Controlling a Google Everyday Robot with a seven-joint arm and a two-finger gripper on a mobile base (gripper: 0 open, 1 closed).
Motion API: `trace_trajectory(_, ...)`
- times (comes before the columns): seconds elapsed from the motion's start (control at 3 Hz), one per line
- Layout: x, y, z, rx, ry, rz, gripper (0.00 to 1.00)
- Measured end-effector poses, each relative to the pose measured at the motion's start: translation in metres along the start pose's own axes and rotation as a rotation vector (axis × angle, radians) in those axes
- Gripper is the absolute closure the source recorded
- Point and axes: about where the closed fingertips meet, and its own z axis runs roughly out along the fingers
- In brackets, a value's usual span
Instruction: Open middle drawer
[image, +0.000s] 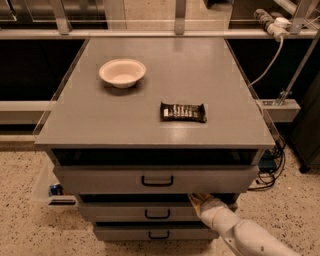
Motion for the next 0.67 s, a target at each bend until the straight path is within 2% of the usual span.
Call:
trace_trajectory(0.33, -0.0204, -0.0097, 0.0178, 0.035, -0.043, -0.007, 1.0)
trace_trajectory(0.67, -0.0193, -0.0073, 0.0175, 0.036, -0.045, -0.007, 1.0)
